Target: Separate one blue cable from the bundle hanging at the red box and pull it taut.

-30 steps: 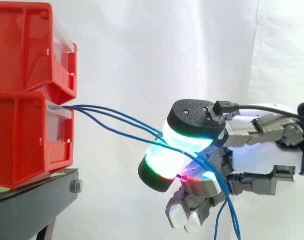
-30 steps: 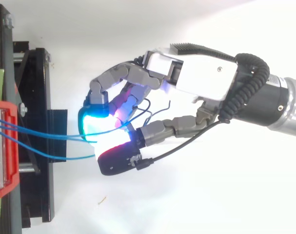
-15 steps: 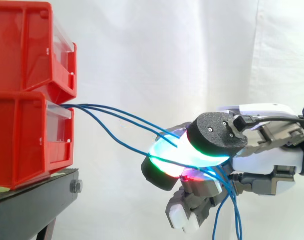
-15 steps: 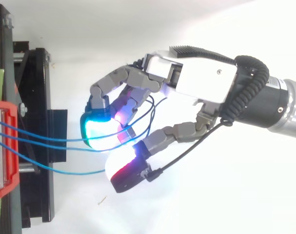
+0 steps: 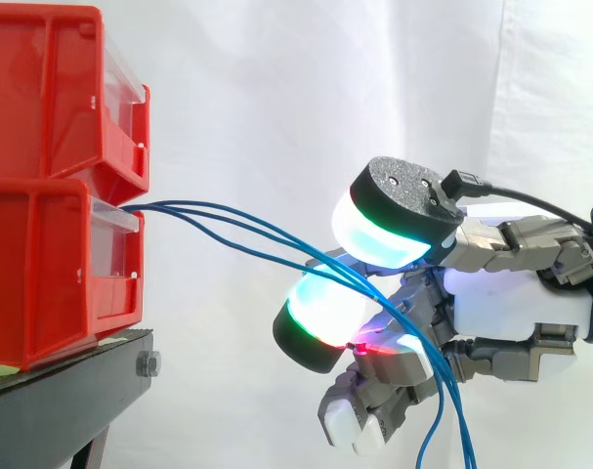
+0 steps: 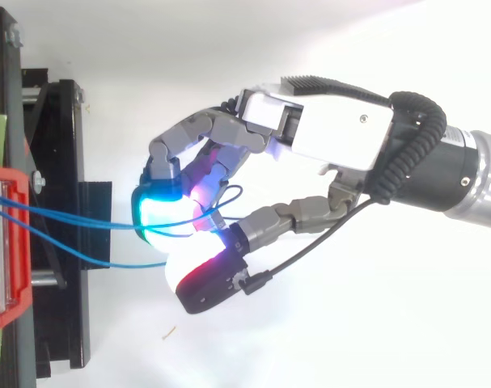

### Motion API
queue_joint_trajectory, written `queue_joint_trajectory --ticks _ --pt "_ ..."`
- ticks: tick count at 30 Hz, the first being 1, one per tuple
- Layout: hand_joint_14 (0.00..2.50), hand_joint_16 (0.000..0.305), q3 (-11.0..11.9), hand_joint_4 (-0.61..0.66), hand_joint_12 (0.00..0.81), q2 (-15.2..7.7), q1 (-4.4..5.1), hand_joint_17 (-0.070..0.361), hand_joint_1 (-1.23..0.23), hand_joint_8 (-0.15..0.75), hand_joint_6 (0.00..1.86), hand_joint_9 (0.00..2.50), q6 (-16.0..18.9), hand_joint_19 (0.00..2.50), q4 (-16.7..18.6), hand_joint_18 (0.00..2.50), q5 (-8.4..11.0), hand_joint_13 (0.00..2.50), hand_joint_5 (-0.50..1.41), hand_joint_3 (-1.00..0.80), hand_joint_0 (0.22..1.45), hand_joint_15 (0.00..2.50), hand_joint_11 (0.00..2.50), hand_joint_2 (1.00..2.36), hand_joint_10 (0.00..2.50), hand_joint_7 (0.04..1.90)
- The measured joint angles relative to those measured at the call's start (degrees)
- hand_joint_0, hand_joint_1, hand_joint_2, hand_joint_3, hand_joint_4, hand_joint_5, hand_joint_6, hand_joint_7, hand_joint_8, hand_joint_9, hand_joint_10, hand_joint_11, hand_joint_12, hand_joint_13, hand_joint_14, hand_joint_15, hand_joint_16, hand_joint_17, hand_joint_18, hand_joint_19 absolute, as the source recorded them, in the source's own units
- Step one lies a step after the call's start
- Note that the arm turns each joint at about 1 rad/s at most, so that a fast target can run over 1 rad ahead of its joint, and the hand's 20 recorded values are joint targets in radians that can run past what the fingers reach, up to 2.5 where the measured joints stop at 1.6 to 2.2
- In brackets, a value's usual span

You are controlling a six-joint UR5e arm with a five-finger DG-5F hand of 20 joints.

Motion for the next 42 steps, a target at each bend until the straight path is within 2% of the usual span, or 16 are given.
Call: queue_joint_trajectory --ticks 2,3,6,8,10,13,20,22,25,29,31,34,42 --pt "0.02 0.052 0.0 0.09 0.416 0.0 -0.02 0.116 -0.57 0.336 0.82 1.26 0.0 0.49 0.0 0.78 -0.01 0.87 -0.13 -0.50 0.54 0.55 1.16 1.00 0.02 1.09" --pt "0.02 0.049 0.0 0.08 0.404 0.0 -0.05 0.111 -0.54 0.324 0.82 1.26 0.0 0.52 0.0 0.76 -0.01 0.86 -0.13 -0.50 0.60 0.55 1.17 1.00 0.02 1.10" --pt "0.02 0.052 0.0 0.09 0.419 0.0 -0.08 0.117 -0.55 0.350 0.83 1.25 0.1 0.55 0.0 0.75 -0.01 0.86 -0.13 -0.29 0.59 0.55 1.15 1.01 0.02 1.09" --pt "0.02 0.060 0.0 0.11 0.448 0.0 -0.08 0.134 -0.56 0.385 0.83 1.28 0.1 0.51 0.0 0.80 -0.01 0.89 -0.13 -0.22 0.59 0.55 1.14 1.01 0.02 1.06" --pt "0.02 0.064 0.0 0.14 0.470 0.0 -0.08 0.144 -0.63 0.396 0.83 1.27 0.1 0.48 0.0 0.83 -0.01 0.90 -0.14 -0.17 0.59 0.53 1.13 1.01 0.02 1.03" --pt "0.02 0.063 0.0 0.14 0.458 0.0 -0.09 0.141 -0.75 0.385 0.85 1.21 0.1 0.48 0.0 0.81 -0.01 0.87 -0.17 -0.16 0.60 0.53 1.14 1.01 0.02 1.03" --pt "0.02 0.053 0.0 0.08 0.405 0.0 -0.09 0.119 -0.87 0.328 0.87 1.10 0.1 0.45 0.0 0.73 -0.01 0.80 -0.20 -0.25 0.66 0.53 1.18 1.01 0.02 1.04" --pt "0.02 0.051 0.0 0.08 0.408 0.0 -0.09 0.115 -0.93 0.323 0.90 1.08 0.1 0.38 0.0 0.74 -0.01 0.80 -0.20 -0.39 0.72 0.51 1.17 1.01 0.02 1.03" --pt "0.02 0.050 0.0 0.09 0.406 0.0 -0.09 0.113 -0.92 0.325 0.90 1.09 0.1 0.34 0.0 0.75 -0.01 0.80 -0.19 -0.50 0.76 0.49 1.17 1.00 0.02 1.02" --pt "0.02 0.049 0.0 0.10 0.403 0.0 -0.05 0.111 -0.94 0.325 0.90 1.10 0.1 0.33 0.0 0.75 -0.01 0.79 -0.18 -0.50 0.72 0.50 1.18 1.00 0.02 1.05" --pt "0.02 0.049 0.0 0.10 0.398 0.0 -0.04 0.110 -0.92 0.329 0.90 1.11 0.1 0.35 0.0 0.73 -0.01 0.78 -0.17 -0.50 0.61 0.50 1.19 1.00 0.02 1.06" --pt "0.02 0.052 0.0 0.12 0.412 0.0 -0.03 0.117 -0.91 0.342 0.88 1.13 0.1 0.36 0.0 0.72 -0.01 0.78 -0.16 -0.50 0.52 0.50 1.18 1.00 0.02 1.02" --pt "0.02 0.054 0.0 0.14 0.422 0.0 0.00 0.120 -0.74 0.360 0.85 1.17 0.2 0.38 0.0 0.73 -0.01 0.79 -0.14 -0.50 0.50 0.50 1.16 1.00 0.02 1.02"
